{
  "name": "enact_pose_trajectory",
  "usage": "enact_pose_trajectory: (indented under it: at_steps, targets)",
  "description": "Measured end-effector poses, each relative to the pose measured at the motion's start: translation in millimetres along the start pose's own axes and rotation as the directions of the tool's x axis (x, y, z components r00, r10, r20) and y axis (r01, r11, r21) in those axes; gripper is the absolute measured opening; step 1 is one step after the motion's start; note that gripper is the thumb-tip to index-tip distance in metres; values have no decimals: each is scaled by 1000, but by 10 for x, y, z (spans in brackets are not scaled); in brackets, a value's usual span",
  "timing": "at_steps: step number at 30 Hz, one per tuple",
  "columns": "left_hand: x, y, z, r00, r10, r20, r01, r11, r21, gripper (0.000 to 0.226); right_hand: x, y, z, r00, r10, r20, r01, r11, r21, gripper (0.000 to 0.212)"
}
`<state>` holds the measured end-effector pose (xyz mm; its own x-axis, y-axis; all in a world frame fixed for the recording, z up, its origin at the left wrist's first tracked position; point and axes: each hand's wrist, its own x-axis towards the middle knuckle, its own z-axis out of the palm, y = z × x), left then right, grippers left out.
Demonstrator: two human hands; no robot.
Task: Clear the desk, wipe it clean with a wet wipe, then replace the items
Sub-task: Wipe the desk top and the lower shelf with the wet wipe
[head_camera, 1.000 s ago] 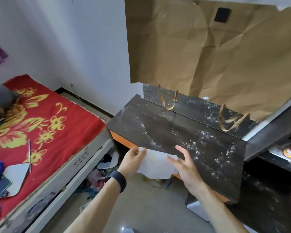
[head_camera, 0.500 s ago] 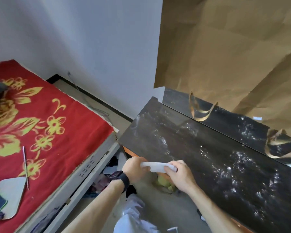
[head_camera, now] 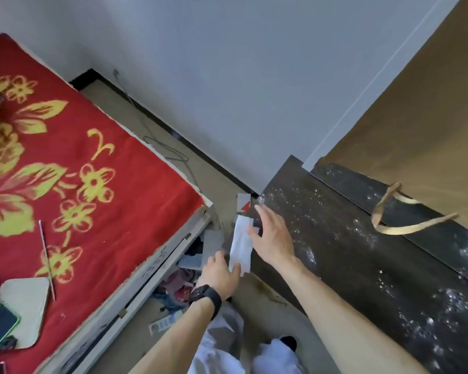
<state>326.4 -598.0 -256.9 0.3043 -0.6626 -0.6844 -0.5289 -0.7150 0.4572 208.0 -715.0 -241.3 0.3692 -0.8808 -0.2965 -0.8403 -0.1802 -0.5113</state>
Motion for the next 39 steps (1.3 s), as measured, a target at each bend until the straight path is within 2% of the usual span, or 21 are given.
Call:
enact_pose_trajectory:
  at_steps: [2,3,6,8,11,13,15,16,19,21,23,24,26,28,30,32,34,36,38,39]
  targets:
    - [67,-117,-51,991,86,-101,-69,985,155,56,-47,-5,299,997,-19,-79,7,988,-155,55]
    - [101,-184,-78,982,167,-94,-138,958,253,63,-116,-34,453,997,-22,-76,6,980,-201,56]
    - [236,-363,-122,937,336,96,-337,792,509,75,-262,-107,895,999,-37,-21,31,967,-253,62]
    - [300,-448,-162,889,440,124,-423,687,591,68,-291,-83,1048,998,-60,5,59,958,-281,64]
    - [385,-548,-209,858,480,182,-464,573,675,65,-374,248,973,998,-50,-23,37,923,-383,64]
    - [428,-603,-211,853,469,230,-477,520,709,63,-535,635,791,994,57,-89,-89,905,-417,65]
    - [449,-625,-208,856,459,239,-472,502,725,65,-747,904,650,981,144,-130,-186,893,-410,68]
    - [447,-633,-207,860,447,247,-467,492,735,66,-820,918,642,982,149,-118,-184,894,-409,70]
    - [440,-621,-201,862,440,250,-467,500,729,71,-677,629,813,1000,-27,-6,22,920,-391,71]
    - [434,-592,-204,864,442,239,-461,507,728,70,-309,370,887,984,-171,41,173,904,-390,69]
    - [442,-573,-208,865,452,216,-450,513,731,71,83,241,823,972,-220,77,232,875,-425,66]
    - [437,-551,-214,866,454,210,-447,515,731,70,220,278,757,980,-189,65,198,876,-440,65]
    - [420,-517,-208,859,462,222,-463,514,722,68,294,540,605,1000,-5,-13,-1,908,-419,65]
    - [388,-521,-192,866,449,222,-459,535,709,69,156,863,459,972,204,-113,-231,906,-355,68]
    - [364,-524,-192,872,442,210,-449,553,702,69,-79,947,401,948,280,-150,-315,886,-340,74]
    - [361,-525,-205,888,410,210,-428,568,703,67,-246,758,518,973,196,-118,-227,895,-384,78]
    - [387,-514,-224,877,430,215,-442,548,710,68,-166,507,688,999,30,-21,-36,913,-406,77]
    - [414,-455,-254,866,435,245,-465,522,715,68,173,299,713,995,-96,25,98,914,-394,73]
    - [493,-417,-268,847,482,222,-469,483,739,66,571,258,623,991,-127,37,131,900,-416,69]
    - [537,-380,-271,843,488,227,-470,463,751,65,746,314,547,995,-97,22,97,901,-422,68]
